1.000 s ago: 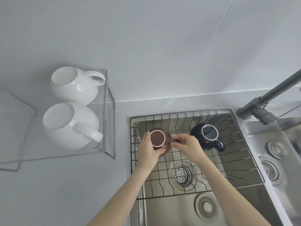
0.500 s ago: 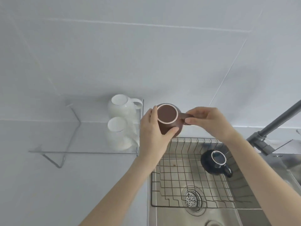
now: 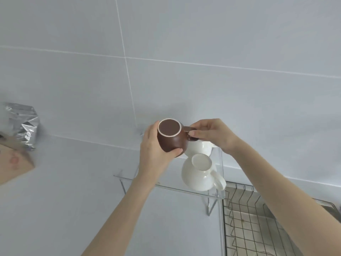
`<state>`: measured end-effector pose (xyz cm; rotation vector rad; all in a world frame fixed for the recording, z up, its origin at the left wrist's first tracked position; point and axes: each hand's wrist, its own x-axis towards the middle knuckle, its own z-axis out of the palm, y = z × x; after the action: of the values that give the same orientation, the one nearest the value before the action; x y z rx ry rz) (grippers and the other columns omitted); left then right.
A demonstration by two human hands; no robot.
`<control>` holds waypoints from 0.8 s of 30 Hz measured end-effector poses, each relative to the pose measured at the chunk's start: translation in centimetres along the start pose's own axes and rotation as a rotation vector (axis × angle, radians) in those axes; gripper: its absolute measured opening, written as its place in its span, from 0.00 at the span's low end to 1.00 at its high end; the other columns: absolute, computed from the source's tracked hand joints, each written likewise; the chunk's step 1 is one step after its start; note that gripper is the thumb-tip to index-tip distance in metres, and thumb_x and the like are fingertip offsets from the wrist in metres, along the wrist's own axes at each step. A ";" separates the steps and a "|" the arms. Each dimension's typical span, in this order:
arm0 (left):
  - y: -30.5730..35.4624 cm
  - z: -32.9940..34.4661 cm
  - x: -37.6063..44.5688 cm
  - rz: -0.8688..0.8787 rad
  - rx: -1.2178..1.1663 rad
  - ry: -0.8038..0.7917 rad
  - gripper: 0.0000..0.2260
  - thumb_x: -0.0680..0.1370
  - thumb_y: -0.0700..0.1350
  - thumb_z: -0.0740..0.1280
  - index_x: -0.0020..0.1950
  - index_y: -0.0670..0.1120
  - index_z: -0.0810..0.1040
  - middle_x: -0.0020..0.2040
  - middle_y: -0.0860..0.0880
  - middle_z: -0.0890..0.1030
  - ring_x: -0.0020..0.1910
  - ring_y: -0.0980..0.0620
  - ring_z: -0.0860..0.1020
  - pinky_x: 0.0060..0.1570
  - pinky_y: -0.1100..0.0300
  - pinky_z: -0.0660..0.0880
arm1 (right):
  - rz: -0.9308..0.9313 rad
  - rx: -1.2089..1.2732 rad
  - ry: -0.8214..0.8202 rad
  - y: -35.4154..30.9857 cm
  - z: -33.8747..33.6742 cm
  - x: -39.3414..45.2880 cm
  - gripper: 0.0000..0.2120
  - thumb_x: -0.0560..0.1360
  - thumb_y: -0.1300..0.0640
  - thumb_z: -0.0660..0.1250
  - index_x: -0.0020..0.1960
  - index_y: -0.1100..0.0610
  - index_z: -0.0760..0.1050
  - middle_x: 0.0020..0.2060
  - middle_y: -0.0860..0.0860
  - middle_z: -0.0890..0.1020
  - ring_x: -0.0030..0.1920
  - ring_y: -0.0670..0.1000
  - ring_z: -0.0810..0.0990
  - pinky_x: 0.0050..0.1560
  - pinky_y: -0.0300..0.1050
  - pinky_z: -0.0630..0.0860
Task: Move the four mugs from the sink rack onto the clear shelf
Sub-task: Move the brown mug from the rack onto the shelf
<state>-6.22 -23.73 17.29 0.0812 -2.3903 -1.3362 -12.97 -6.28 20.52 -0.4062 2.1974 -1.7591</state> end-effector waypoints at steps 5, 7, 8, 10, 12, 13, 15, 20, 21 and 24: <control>-4.4 -0.8 2.7 -0.079 -0.006 -0.004 0.38 0.59 0.44 0.78 0.66 0.47 0.68 0.63 0.50 0.76 0.62 0.52 0.72 0.58 0.65 0.67 | 0.075 0.007 -0.023 1.1 2.9 4.6 0.12 0.70 0.66 0.68 0.53 0.70 0.76 0.47 0.62 0.82 0.43 0.56 0.81 0.51 0.39 0.79; -5.8 -0.8 3.7 -0.100 -0.010 -0.006 0.37 0.58 0.44 0.78 0.66 0.48 0.69 0.62 0.50 0.76 0.61 0.52 0.73 0.59 0.63 0.68 | 0.105 -0.003 -0.030 1.7 3.7 6.1 0.11 0.70 0.66 0.69 0.51 0.68 0.77 0.46 0.61 0.81 0.42 0.55 0.81 0.52 0.41 0.78; -6.6 -0.8 4.2 -0.109 -0.008 -0.010 0.37 0.58 0.44 0.78 0.65 0.48 0.70 0.62 0.50 0.76 0.61 0.51 0.73 0.60 0.61 0.69 | 0.120 -0.012 -0.033 2.1 4.0 6.8 0.09 0.70 0.66 0.69 0.50 0.67 0.77 0.45 0.60 0.81 0.41 0.54 0.81 0.53 0.42 0.77; -7.9 -0.6 5.1 -0.128 0.001 -0.025 0.37 0.58 0.44 0.78 0.65 0.49 0.70 0.61 0.51 0.77 0.61 0.51 0.74 0.60 0.58 0.70 | 0.142 -0.017 -0.044 2.7 4.5 8.1 0.08 0.70 0.67 0.68 0.50 0.66 0.76 0.42 0.58 0.80 0.39 0.53 0.80 0.51 0.39 0.77; -8.8 -0.5 5.7 -0.137 -0.005 -0.032 0.36 0.58 0.44 0.78 0.64 0.49 0.71 0.60 0.51 0.78 0.60 0.51 0.74 0.60 0.58 0.71 | 0.151 -0.029 -0.048 3.0 4.8 9.1 0.09 0.71 0.67 0.68 0.51 0.66 0.76 0.41 0.57 0.80 0.37 0.50 0.81 0.46 0.35 0.78; -9.3 -0.5 6.0 -0.144 -0.007 -0.032 0.36 0.58 0.44 0.78 0.64 0.49 0.70 0.60 0.51 0.78 0.60 0.51 0.75 0.60 0.58 0.71 | 0.159 -0.034 -0.050 3.1 4.9 9.6 0.10 0.71 0.67 0.68 0.52 0.67 0.76 0.40 0.56 0.81 0.36 0.49 0.81 0.45 0.34 0.78; -10.0 -0.3 6.5 -0.152 -0.002 -0.034 0.36 0.58 0.44 0.78 0.64 0.49 0.70 0.60 0.51 0.78 0.60 0.51 0.75 0.59 0.58 0.71 | 0.177 -0.045 -0.051 3.4 5.2 10.6 0.12 0.71 0.67 0.68 0.53 0.68 0.75 0.39 0.56 0.80 0.36 0.49 0.81 0.46 0.35 0.79; -11.1 0.2 7.2 -0.160 0.026 -0.035 0.36 0.58 0.45 0.78 0.64 0.48 0.70 0.60 0.50 0.78 0.59 0.50 0.75 0.58 0.58 0.72 | 0.212 -0.089 -0.049 4.2 5.5 12.1 0.12 0.71 0.68 0.67 0.54 0.70 0.74 0.39 0.56 0.80 0.36 0.48 0.81 0.45 0.36 0.79; -11.2 0.3 7.3 -0.164 0.032 -0.033 0.37 0.58 0.46 0.78 0.65 0.48 0.70 0.60 0.50 0.78 0.60 0.50 0.75 0.58 0.57 0.72 | 0.216 -0.097 -0.048 4.3 5.5 12.3 0.11 0.71 0.68 0.67 0.53 0.68 0.75 0.39 0.55 0.80 0.35 0.47 0.81 0.43 0.34 0.78; -11.3 0.8 7.4 -0.164 0.046 -0.017 0.37 0.59 0.45 0.78 0.66 0.46 0.68 0.62 0.49 0.76 0.61 0.49 0.74 0.58 0.63 0.69 | 0.220 -0.116 -0.025 4.6 5.8 12.6 0.10 0.71 0.68 0.68 0.52 0.65 0.75 0.40 0.56 0.81 0.34 0.47 0.81 0.46 0.37 0.79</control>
<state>-14.91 -31.03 9.89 0.2859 -2.4745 -1.3578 -22.32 -15.48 14.18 -0.2008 2.2371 -1.5101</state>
